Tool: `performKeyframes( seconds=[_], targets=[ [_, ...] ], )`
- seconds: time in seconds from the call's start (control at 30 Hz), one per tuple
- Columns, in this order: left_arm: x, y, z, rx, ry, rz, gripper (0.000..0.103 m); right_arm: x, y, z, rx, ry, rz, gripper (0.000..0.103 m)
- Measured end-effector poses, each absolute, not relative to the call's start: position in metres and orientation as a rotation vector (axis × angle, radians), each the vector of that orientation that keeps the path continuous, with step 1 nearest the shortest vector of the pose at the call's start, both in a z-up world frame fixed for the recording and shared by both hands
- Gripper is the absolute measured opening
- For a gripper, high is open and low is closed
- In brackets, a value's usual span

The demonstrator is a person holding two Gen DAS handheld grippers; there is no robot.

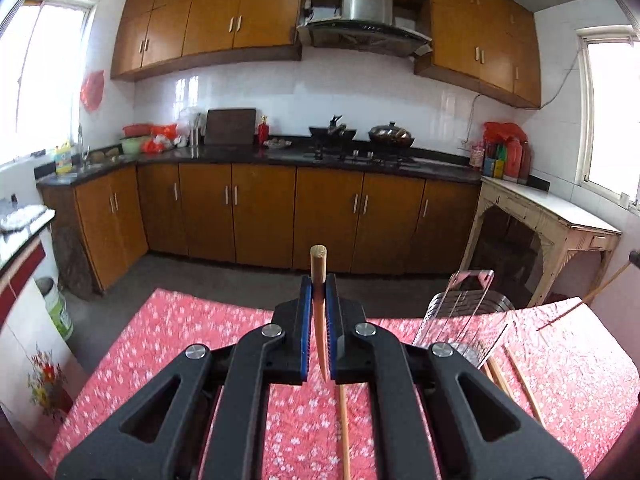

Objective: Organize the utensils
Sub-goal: 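Lift the chopsticks upright with both tools and carry them over the wire holder, then lower the chopsticks into the wire holder and open both tools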

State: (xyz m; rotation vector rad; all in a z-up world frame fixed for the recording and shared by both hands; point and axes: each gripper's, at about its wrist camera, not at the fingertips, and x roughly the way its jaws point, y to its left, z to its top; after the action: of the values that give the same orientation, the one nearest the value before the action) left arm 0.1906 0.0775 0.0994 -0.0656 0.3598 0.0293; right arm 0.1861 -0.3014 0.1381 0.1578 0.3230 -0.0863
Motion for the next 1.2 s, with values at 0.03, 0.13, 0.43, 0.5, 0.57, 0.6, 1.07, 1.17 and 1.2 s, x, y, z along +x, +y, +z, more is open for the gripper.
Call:
performKeyframes(
  seconds=[0.03, 0.13, 0.43, 0.5, 0.57, 0.6, 1.07, 1.17, 1.2],
  targets=[
    [0.191, 0.073, 0.109, -0.061, 0.345, 0.021, 0.006, 0.186, -0.297, 0.150, 0.155, 0.310, -0.068, 0.008],
    [0.194, 0.060, 0.138, -0.060, 0.308, -0.008, 0.006, 0.186, -0.286, 0.183, 0.160, 0.284, -0.004, 0.008],
    [0.213, 0.013, 0.197, -0.088, 0.257, -0.158, 0.006, 0.218, -0.242, 0.223, 0.143, 0.311, 0.150, 0.008],
    [0.219, 0.005, 0.194, -0.077, 0.261, -0.170, 0.006, 0.229, -0.235, 0.217, 0.136, 0.337, 0.169, 0.008],
    [0.228, -0.001, 0.183, -0.076, 0.288, -0.187, 0.006, 0.240, -0.229, 0.207, 0.129, 0.365, 0.176, 0.008],
    [0.234, -0.003, 0.176, -0.082, 0.308, -0.193, 0.006, 0.243, -0.226, 0.203, 0.125, 0.375, 0.176, 0.008],
    [0.269, -0.018, 0.133, -0.082, 0.435, -0.191, 0.006, 0.297, -0.221, 0.148, 0.151, 0.514, 0.173, 0.008],
    [0.275, -0.022, 0.122, -0.074, 0.463, -0.191, 0.006, 0.310, -0.222, 0.134, 0.167, 0.551, 0.179, 0.008],
    [0.278, -0.022, 0.119, -0.076, 0.475, -0.193, 0.006, 0.314, -0.223, 0.129, 0.175, 0.565, 0.181, 0.008]
  ],
)
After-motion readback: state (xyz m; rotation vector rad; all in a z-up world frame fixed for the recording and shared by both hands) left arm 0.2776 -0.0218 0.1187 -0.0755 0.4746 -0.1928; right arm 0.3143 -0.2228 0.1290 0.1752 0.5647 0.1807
